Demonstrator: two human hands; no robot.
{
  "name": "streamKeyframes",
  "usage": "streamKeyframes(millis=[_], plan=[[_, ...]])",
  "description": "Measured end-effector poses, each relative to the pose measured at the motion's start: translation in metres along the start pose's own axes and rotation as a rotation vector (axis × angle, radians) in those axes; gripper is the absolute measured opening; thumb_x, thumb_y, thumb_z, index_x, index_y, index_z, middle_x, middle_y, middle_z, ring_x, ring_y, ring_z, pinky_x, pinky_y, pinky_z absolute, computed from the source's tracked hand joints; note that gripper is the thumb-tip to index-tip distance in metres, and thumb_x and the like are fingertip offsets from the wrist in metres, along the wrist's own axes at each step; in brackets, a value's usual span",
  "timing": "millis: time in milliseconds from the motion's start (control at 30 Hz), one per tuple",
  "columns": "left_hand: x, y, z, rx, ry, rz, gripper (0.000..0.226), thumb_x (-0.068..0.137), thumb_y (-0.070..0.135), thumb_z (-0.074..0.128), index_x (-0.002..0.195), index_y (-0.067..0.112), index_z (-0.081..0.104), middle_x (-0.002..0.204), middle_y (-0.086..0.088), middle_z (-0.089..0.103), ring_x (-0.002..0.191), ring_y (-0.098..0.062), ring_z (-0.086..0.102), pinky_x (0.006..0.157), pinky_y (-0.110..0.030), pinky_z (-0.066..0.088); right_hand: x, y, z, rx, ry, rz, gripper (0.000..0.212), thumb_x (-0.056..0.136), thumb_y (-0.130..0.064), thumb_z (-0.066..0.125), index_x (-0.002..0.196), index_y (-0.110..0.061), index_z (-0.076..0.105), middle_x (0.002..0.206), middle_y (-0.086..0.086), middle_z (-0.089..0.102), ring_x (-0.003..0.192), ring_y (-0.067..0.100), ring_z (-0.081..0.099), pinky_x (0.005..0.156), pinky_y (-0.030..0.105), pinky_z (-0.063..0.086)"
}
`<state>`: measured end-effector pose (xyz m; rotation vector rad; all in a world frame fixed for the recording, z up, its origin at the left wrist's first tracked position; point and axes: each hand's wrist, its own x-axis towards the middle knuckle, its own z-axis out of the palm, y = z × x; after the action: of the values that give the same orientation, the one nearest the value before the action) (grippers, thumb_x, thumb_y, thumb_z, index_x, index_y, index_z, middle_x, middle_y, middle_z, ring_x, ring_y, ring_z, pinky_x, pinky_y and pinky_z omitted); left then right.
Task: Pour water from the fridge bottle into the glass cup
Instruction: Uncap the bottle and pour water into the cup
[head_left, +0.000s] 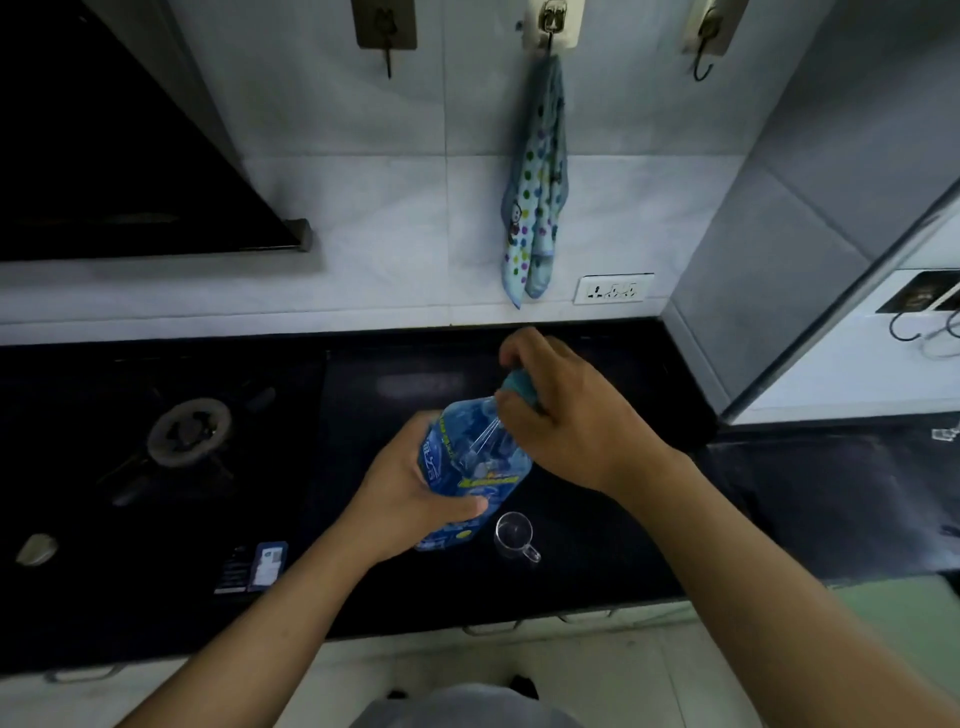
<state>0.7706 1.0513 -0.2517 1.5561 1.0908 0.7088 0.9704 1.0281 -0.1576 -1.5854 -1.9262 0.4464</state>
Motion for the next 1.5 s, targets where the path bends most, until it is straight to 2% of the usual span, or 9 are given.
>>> streamKeyframes(millis=[67,133,233,400,567,767,1000,1267,1500], plan=[[-0.001,0.002,0.005,0.013,0.012,-0.004,0.077,0.063,-0.002,0.092,0.123,0.03,0.057,0.113,0.01,0.073,0.104,-0.008,0.072,0.083,-0.022,0.057,-0.003,0.003,0.001,-0.076,0.009,0.068,0.039,0.093,-0.052,0.052,0.117,-0.022,0.045,0.098,0.002,0.056,0.072,0.025,0.059,0.063,0.041,0.052],[-0.003,0.004,0.009,0.034,0.017,-0.004,0.077,0.063,-0.001,0.092,0.123,0.032,0.057,0.112,0.016,0.072,0.103,-0.004,0.071,0.082,-0.018,0.056,-0.004,0.007,0.005,-0.159,0.093,0.07,0.042,0.094,-0.058,0.046,0.102,-0.017,0.046,0.081,0.002,0.059,0.064,0.026,0.059,0.055,0.037,0.048],[-0.006,0.007,0.015,0.041,0.029,-0.022,0.077,0.064,-0.001,0.092,0.122,0.033,0.056,0.11,0.014,0.072,0.103,-0.001,0.07,0.08,-0.015,0.056,-0.006,0.015,0.006,-0.09,0.098,-0.008,0.03,0.1,-0.042,0.048,0.088,-0.014,0.045,0.064,0.0,0.057,0.055,0.023,0.055,0.049,0.039,0.045],[-0.01,-0.001,0.019,0.065,0.058,-0.064,0.076,0.063,-0.001,0.093,0.121,0.033,0.057,0.108,0.015,0.073,0.101,-0.003,0.071,0.081,-0.017,0.056,-0.014,0.031,-0.001,0.046,0.019,-0.11,0.009,0.097,-0.022,0.042,0.098,-0.016,0.049,0.087,0.001,0.053,0.074,0.019,0.053,0.066,0.039,0.048],[-0.012,-0.022,0.015,0.137,0.067,-0.117,0.076,0.063,0.003,0.093,0.121,0.035,0.056,0.11,0.02,0.071,0.101,-0.004,0.071,0.084,-0.018,0.055,-0.025,0.086,0.025,0.099,0.121,0.072,0.007,0.087,-0.008,0.045,0.089,-0.012,0.051,0.08,0.005,0.05,0.074,0.02,0.049,0.063,0.031,0.04],[-0.018,-0.049,0.013,0.27,0.09,-0.191,0.077,0.059,0.009,0.094,0.114,0.046,0.053,0.104,0.015,0.073,0.095,0.006,0.069,0.078,-0.007,0.049,-0.085,0.183,0.1,-0.064,-0.211,0.502,0.018,0.097,-0.014,0.048,0.114,-0.01,0.052,0.113,0.01,0.048,0.08,0.023,0.059,0.065,0.028,0.047],[-0.03,-0.075,0.02,0.328,0.099,-0.276,0.076,0.06,0.01,0.094,0.112,0.046,0.053,0.108,0.013,0.072,0.096,0.005,0.068,0.083,-0.015,0.051,-0.155,0.253,0.15,-0.308,-0.383,0.585,0.034,0.102,-0.019,0.044,0.136,-0.016,0.045,0.133,0.008,0.048,0.111,0.026,0.055,0.091,0.036,0.051],[-0.032,-0.092,0.029,0.394,0.081,-0.368,0.074,0.061,0.013,0.093,0.115,0.043,0.053,0.107,0.015,0.071,0.095,0.006,0.068,0.079,-0.009,0.049,-0.179,0.277,0.17,-0.464,-0.325,0.496,0.052,0.102,-0.041,0.039,0.147,-0.013,0.039,0.156,0.019,0.033,0.147,0.036,0.023,0.12,0.051,0.019],[-0.023,-0.103,0.033,0.531,0.023,-0.389,0.072,0.06,0.014,0.092,0.117,0.034,0.053,0.104,0.012,0.069,0.091,0.003,0.067,0.071,-0.004,0.046,-0.186,0.281,0.173,-0.496,-0.395,0.489,0.076,0.096,-0.068,0.017,0.157,-0.023,0.016,0.165,0.018,0.011,0.153,0.034,-0.003,0.119,0.051,-0.009]])
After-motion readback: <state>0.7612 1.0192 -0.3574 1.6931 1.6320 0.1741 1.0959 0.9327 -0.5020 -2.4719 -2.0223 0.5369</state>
